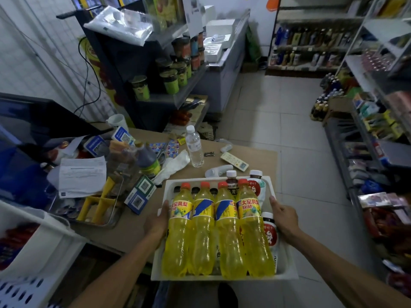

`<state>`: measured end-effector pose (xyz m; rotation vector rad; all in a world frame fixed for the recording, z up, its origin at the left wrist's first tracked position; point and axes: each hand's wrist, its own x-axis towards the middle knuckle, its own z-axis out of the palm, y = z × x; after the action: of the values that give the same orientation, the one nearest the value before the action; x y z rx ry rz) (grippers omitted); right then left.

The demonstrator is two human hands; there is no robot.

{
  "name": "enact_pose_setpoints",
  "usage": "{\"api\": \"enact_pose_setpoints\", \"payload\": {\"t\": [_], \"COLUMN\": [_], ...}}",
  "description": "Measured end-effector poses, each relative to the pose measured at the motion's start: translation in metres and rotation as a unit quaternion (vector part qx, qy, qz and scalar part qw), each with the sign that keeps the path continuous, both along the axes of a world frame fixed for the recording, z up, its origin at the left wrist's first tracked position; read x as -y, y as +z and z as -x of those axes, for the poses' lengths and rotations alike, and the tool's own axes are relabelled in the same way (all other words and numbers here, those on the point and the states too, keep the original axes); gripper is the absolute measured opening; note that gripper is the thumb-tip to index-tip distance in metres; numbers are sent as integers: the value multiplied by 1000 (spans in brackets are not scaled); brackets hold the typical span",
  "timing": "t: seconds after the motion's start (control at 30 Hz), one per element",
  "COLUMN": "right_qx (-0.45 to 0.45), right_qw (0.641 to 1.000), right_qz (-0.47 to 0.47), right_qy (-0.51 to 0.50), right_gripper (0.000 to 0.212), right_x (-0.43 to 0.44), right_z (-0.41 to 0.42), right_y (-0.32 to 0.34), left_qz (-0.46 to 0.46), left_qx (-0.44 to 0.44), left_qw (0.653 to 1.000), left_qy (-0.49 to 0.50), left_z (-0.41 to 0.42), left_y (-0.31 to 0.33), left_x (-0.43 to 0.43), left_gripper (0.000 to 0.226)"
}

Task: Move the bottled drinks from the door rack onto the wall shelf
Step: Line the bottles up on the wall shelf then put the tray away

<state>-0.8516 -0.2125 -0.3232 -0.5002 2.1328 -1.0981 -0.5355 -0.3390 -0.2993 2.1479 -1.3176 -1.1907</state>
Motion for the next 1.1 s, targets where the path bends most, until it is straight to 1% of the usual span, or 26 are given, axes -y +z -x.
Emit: {"api": "enact_pose_setpoints", "payload": {"t": [0.07,0.17,0.2,0.23,0.3,0.33,0.4,0.47,0.53,0.6,0.67,0.73,0.77,0.83,0.87,0.97,1.03,1.1], "right_qx": [1,5,8,12,22,28,32,28,30,29,23,14,9,26,32,44,43,47], "right_qw": [1000,999,998,997,994,992,989,984,979,975,973,975,975,972,971,967,964,962], "right_qz": [-4,-9,-8,-8,-10,-8,14,31,43,47,44,28,19,21,20,16,15,4], "right_qy": [-12,-41,-55,-72,-106,-121,-147,-174,-196,-214,-226,-221,-221,-231,-238,-252,-261,-269], "right_gripper": [58,57,56,56,55,54,51,46,45,46,48,53,55,56,57,55,52,52], "right_x": [-11,-29,-36,-45,-61,-69,-83,-94,-102,-107,-110,-112,-110,-105,-103,-100,-96,-89], "right_z": [8,21,26,31,45,52,70,90,114,145,181,221,242,286,306,361,394,424], "right_y": [15,40,49,56,70,77,91,101,113,119,120,115,112,102,99,91,90,89], "left_qz": [4,-8,0,7,31,44,57,72,59,45,25,28,26,35,41,24,18,6], "left_qx": [-8,-27,-27,-16,1,-6,-5,8,-17,-42,-70,-65,-58,-45,-39,-22,-2,-10], "left_qw": [1000,998,997,995,989,986,980,976,977,979,974,971,973,974,973,974,972,971], "left_qy": [-19,-57,-78,-99,-145,-160,-191,-207,-205,-194,-215,-228,-222,-219,-224,-224,-235,-241], "left_z": [10,27,36,44,67,79,103,131,163,201,242,290,313,357,379,437,470,501], "left_y": [15,34,44,53,72,87,100,98,105,111,105,88,75,77,77,71,68,67], "left_x": [-6,-10,-11,-12,-13,-17,-19,-14,-12,-11,-1,13,24,23,22,24,26,35], "left_gripper": [74,97,99,93,74,67,65,74,86,88,85,102,104,87,84,90,87,84]}}
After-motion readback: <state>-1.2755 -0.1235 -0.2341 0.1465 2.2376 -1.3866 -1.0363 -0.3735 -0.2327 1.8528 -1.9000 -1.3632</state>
